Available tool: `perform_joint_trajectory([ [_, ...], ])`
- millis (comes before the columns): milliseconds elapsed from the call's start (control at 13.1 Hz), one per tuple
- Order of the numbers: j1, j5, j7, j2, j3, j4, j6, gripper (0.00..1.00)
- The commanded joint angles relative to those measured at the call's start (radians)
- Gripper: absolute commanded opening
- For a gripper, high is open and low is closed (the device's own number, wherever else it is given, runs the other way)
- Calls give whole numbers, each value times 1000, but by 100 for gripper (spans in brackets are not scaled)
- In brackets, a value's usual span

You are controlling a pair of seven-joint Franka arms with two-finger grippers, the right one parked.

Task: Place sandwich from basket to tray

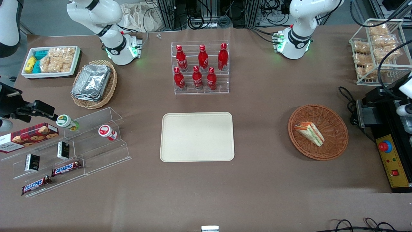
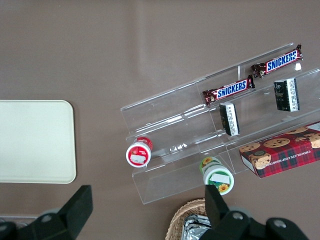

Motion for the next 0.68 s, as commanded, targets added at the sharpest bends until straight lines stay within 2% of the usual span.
perform_joint_trajectory([
  [0,9,9,11,-4,-9,22,-31,100],
  [380,11,11,2,7,-7,-24,-85,100],
  [457,9,11,-38,21,-7,-36,-83,100],
  [609,-3,11,-231,44,-16,-83,-50,100],
])
